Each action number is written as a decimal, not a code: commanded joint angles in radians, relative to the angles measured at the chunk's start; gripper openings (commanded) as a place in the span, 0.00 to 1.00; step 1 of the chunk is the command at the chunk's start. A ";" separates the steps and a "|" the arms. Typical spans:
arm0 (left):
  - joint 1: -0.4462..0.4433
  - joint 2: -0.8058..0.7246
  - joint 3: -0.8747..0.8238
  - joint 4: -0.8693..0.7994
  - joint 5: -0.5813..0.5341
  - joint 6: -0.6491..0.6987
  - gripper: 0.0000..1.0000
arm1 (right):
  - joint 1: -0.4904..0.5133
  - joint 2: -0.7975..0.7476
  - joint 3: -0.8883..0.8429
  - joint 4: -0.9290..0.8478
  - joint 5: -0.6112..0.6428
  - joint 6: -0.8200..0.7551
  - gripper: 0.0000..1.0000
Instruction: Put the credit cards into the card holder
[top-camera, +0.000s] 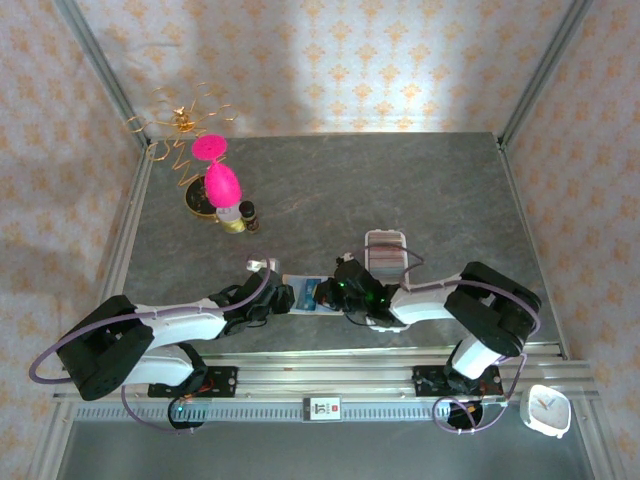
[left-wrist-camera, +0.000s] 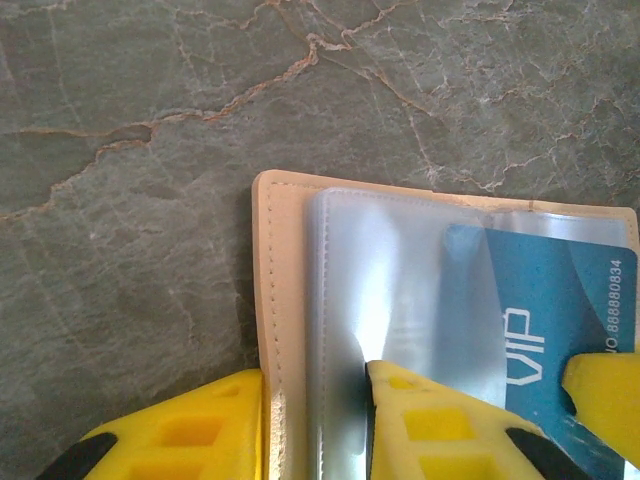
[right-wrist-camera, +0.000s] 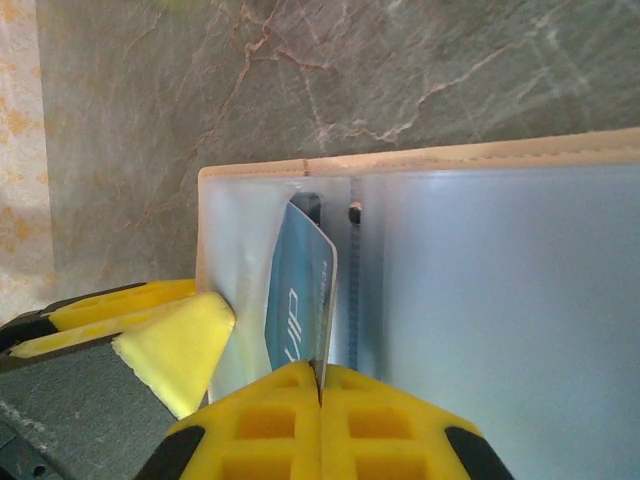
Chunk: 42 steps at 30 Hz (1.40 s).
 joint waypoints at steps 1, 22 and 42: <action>-0.017 0.025 -0.024 -0.083 0.017 -0.002 0.27 | -0.006 0.025 0.025 -0.090 -0.015 -0.064 0.00; -0.017 -0.001 -0.041 -0.034 0.018 -0.054 0.36 | -0.020 0.065 0.130 -0.243 0.011 -0.192 0.18; -0.012 -0.044 -0.083 0.032 0.047 -0.101 0.47 | -0.016 0.038 0.143 -0.304 0.064 -0.203 0.13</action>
